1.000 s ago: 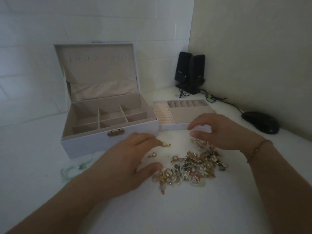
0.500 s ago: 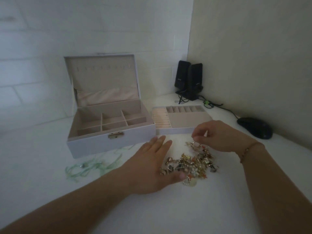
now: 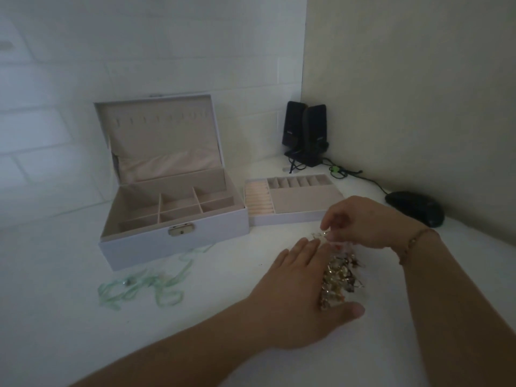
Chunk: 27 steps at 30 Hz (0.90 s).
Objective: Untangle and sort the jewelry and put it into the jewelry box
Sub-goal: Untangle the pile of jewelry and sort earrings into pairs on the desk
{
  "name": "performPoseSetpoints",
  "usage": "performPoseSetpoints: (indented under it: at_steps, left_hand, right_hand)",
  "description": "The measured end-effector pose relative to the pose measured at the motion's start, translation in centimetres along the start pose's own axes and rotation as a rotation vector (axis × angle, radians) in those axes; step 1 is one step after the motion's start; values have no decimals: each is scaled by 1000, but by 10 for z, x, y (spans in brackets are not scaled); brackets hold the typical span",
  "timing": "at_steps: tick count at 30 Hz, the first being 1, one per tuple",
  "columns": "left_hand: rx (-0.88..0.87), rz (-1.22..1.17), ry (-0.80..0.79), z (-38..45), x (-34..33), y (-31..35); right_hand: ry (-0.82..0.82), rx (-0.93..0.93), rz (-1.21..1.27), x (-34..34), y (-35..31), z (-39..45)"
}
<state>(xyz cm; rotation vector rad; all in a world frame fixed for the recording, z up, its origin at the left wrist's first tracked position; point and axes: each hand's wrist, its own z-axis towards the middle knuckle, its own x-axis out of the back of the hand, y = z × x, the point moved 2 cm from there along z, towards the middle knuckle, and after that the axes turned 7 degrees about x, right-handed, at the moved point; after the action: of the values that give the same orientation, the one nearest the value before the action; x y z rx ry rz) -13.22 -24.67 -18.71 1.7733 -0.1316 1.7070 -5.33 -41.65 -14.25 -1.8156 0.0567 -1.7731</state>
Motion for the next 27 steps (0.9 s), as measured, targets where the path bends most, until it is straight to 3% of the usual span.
performPoseSetpoints:
  at_steps: [4,7,12,14,17,20,23,27]
  left_hand:
    - [82,-215,249,4,36,-20]
    - [162,-220,262,1,62,-46]
    - [165,-628,371,-21,70,-67]
    - [175,-705,443,-29,72,-73]
    - [178,-579,476,-33,74,-86]
    - [114,-403,506,-36,73,-89]
    - [44,-306,515,-37,72,-85]
    - [10,-272,513,-37,73,-89]
  right_hand:
    - [214,31,91,7,-9,2]
    - [167,176,335,-1,-43,3]
    - [175,330,492,-22,-94,0]
    - [216,337,456,-21,-101,-1]
    - [268,190,120,2,-93,-10]
    - [-7,-90,-233,25,-62,-28]
    - [-289,-306,-194,22,-50,-38]
    - [-442,-356,-231,10,-54,-36]
